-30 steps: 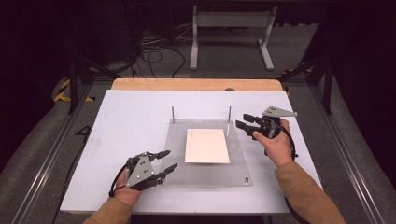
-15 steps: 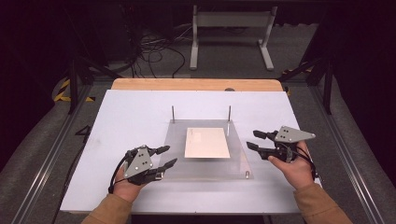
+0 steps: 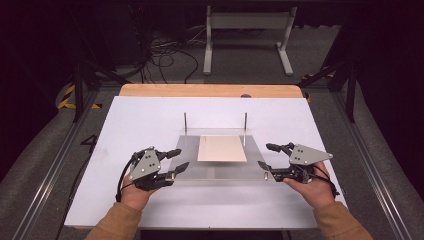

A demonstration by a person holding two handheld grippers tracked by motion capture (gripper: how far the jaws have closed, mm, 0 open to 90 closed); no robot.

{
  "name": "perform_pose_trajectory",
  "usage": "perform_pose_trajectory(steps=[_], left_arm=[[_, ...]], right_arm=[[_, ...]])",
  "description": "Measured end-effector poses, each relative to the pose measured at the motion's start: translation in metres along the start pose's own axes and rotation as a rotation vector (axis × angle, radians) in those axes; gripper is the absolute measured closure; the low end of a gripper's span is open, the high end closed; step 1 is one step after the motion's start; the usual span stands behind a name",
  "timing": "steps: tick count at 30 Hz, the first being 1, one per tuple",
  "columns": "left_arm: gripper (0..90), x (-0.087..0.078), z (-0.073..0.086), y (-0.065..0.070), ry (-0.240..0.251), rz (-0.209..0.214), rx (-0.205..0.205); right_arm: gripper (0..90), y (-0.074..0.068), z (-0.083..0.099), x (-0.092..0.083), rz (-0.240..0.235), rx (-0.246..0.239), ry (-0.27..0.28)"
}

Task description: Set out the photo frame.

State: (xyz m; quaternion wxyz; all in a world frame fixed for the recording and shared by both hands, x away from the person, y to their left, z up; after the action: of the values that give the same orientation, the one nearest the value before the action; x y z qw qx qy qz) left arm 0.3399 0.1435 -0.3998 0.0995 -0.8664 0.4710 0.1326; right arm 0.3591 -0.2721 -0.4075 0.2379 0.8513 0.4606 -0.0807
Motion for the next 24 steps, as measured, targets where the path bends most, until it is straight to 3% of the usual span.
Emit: perform_pose_trajectory(steps=[6, 11, 16, 18, 24], left_arm=[[49.8, 0.0, -0.004, -0.004, 0.021, -0.004, -0.002], [49.8, 0.001, -0.007, -0.006, 0.038, -0.007, -0.015], [49.8, 0.001, -0.008, -0.007, 0.045, -0.008, -0.011], [49.8, 0.001, -0.007, -0.007, 0.046, -0.008, -0.011], [49.8, 0.001, -0.008, -0.008, 0.056, -0.011, -0.011]], right_arm=[[34.8, 0.004, -0.008, 0.014, 0.011, -0.024, 0.058], [42.2, 0.005, -0.009, 0.03, 0.003, -0.018, 0.112], [50.4, 0.004, -0.003, 0.044, 0.014, -0.021, 0.108], [55.5, 0.005, -0.003, 0.046, 0.028, -0.034, 0.104], [59.7, 0.005, -0.006, 0.046, 0.045, -0.083, 0.065]])
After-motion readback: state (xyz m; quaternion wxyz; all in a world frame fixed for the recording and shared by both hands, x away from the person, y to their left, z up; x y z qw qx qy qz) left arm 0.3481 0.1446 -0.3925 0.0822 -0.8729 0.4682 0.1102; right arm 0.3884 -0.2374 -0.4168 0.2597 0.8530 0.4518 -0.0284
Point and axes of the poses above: each handheld gripper's, and its own axes: x roughly forward along the jaws, z roughly out of its underside, y roughly to its right, the point moved 1 cm from there along x, roughly forward along the jaws, and after that the axes turned 6 degrees about -x, right-handed, at the moved point
